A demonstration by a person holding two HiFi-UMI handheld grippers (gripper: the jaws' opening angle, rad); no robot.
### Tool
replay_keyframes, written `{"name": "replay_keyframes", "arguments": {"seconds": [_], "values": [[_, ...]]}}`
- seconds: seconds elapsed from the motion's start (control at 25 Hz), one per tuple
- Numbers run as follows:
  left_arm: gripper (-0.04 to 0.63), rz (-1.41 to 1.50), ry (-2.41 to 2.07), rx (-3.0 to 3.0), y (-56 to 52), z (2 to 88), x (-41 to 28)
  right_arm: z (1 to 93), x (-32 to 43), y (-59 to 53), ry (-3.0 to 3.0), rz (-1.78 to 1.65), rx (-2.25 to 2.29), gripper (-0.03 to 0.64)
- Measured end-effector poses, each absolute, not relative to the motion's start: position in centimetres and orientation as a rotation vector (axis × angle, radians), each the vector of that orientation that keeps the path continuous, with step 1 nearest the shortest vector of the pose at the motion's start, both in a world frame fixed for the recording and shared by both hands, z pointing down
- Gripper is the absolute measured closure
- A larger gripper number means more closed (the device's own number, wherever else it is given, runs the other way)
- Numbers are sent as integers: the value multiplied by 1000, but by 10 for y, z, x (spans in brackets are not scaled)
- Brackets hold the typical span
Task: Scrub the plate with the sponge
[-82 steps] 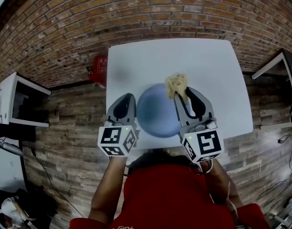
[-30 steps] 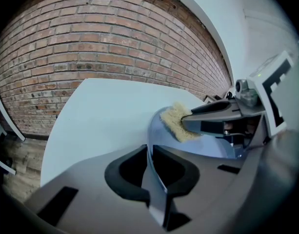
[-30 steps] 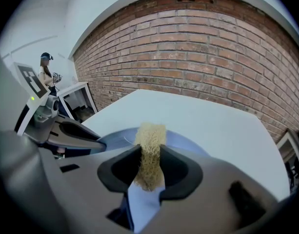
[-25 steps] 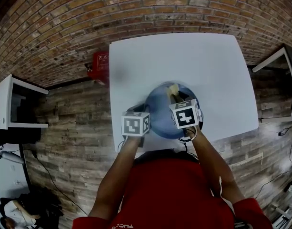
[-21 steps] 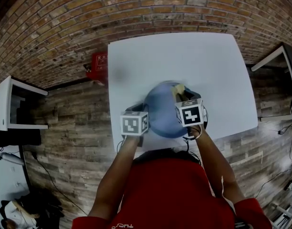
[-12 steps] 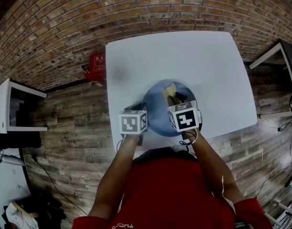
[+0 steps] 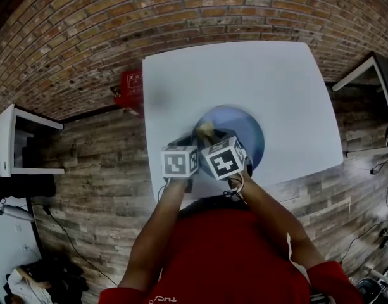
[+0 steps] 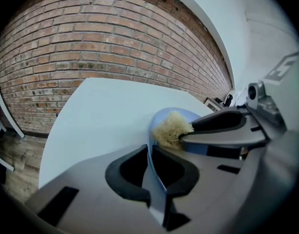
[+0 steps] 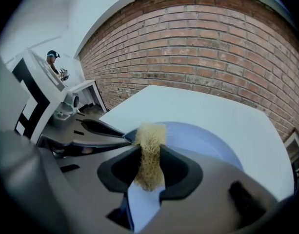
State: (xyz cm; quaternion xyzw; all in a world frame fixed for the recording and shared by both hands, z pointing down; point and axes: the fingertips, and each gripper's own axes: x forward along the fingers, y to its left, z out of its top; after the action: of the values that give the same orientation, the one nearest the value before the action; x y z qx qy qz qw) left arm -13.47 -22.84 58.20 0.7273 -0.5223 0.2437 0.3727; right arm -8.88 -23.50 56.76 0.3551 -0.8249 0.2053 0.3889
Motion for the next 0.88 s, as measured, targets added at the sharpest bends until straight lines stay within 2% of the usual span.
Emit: {"name": "replay_keyframes", "arguments": {"seconds": [0.6,0.76,0.88], "values": [[554,615,-1327,1869,-228,583,-136,569,42,-266,-1887,571,1187,497],[554,610,-1326,1865,-228,583,-135,564,42,-261,-1897,568,1195,497],[554,609,-1328,1863,-227,583,-136,556,6,-243,-1982,595,1123,497]]}}
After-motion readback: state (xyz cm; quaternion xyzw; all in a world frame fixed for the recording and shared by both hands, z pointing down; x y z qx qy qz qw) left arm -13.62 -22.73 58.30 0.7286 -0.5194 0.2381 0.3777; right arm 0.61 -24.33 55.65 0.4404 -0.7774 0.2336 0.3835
